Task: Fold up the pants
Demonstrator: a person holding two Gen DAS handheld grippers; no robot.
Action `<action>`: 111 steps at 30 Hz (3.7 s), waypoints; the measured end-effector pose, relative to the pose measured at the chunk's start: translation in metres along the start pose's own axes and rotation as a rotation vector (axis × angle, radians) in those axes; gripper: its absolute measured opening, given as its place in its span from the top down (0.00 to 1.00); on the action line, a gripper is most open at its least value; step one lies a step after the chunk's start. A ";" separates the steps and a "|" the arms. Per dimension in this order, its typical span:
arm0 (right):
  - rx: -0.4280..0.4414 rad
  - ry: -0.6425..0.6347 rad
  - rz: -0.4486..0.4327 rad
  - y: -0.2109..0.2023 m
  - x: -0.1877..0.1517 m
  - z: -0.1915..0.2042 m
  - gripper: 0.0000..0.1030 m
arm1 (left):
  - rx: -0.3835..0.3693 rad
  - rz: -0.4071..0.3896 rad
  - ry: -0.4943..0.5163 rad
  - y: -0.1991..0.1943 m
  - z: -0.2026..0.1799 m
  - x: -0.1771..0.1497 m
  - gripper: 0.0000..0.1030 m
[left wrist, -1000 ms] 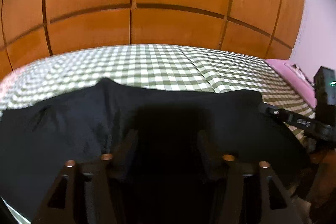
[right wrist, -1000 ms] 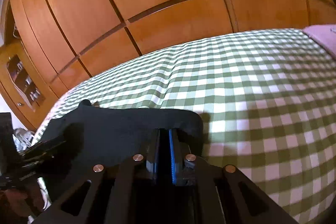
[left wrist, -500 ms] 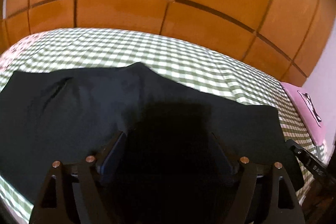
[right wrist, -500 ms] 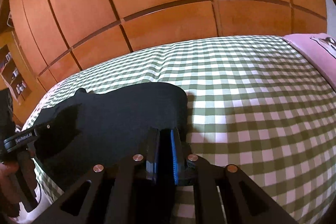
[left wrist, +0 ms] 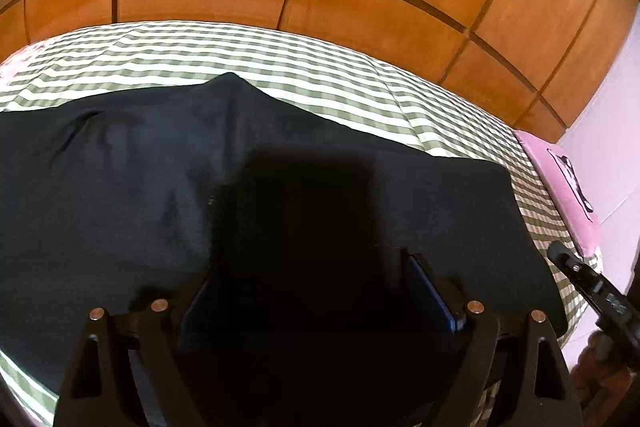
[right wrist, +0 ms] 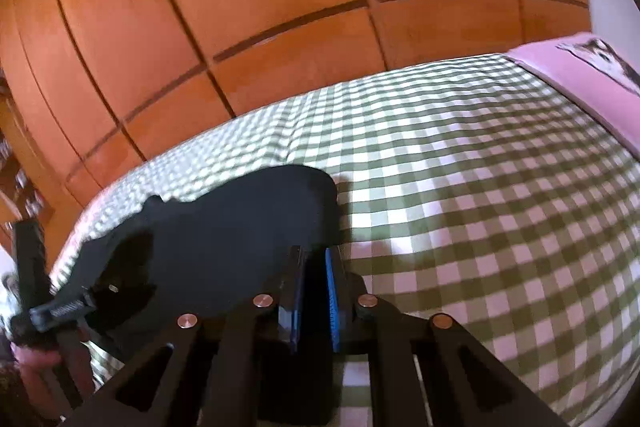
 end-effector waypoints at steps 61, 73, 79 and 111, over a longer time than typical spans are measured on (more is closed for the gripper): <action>0.299 -0.203 0.223 0.077 -0.069 0.210 0.83 | 0.079 -0.383 -0.756 -0.129 0.295 -0.031 0.14; 0.268 -0.158 0.264 0.064 -0.069 0.196 0.83 | 0.119 -0.425 -0.681 -0.151 0.279 -0.002 0.84; 0.224 -0.086 0.220 0.044 -0.059 0.164 0.83 | 0.106 -0.510 -0.382 -0.182 0.195 0.049 0.84; 0.123 0.343 0.012 -0.068 -0.032 -0.018 0.81 | -0.234 -0.192 0.241 -0.074 -0.145 0.016 0.84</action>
Point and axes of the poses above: each gripper's, at about its wrist camera, not at the fingertips, and y roughly the way its jaws point, z to its left, x to its top, the point moved 9 cm from there along y, roughly the way its jaws point, and after that the axes turned 2 degrees about z, right-handed, at the moved point
